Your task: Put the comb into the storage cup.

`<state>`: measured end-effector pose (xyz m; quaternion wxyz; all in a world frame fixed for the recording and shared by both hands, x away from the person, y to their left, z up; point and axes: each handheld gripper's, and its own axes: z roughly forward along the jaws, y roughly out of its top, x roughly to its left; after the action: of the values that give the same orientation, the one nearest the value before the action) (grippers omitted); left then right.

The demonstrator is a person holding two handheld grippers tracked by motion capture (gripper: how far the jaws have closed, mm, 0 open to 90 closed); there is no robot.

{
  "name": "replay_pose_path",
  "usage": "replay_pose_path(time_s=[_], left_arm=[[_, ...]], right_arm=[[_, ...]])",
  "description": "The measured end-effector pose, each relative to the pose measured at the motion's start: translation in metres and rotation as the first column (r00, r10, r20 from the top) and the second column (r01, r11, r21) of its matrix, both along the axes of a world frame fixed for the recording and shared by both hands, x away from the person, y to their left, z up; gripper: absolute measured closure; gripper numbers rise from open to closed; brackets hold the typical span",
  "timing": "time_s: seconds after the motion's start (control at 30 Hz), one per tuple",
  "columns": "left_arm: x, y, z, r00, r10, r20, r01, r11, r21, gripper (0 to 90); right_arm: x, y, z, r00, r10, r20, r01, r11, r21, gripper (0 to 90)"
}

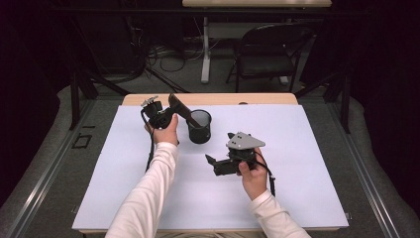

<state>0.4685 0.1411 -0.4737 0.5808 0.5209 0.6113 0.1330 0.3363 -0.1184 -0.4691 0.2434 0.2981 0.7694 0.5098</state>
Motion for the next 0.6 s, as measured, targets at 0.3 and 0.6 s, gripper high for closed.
replay_pose_path(time_s=[0.3, 0.6], left_arm=[[0.0001, 0.0016, -0.0008, 1.0, 0.003, -0.004, -0.003, 1.0, 0.006, 82.8], [-0.0002, 0.003, -0.0014, 1.0, 0.004, -0.004, -0.004, 1.0, 0.009, 81.5]], right_arm=[[-0.0001, 0.0001, 0.0, 1.0, 0.001, 0.001, -0.001, 1.0, -0.001, 0.9], [0.0001, 0.0004, -0.0005, 1.0, 0.001, -0.001, -0.001, 1.0, -0.003, 0.9]])
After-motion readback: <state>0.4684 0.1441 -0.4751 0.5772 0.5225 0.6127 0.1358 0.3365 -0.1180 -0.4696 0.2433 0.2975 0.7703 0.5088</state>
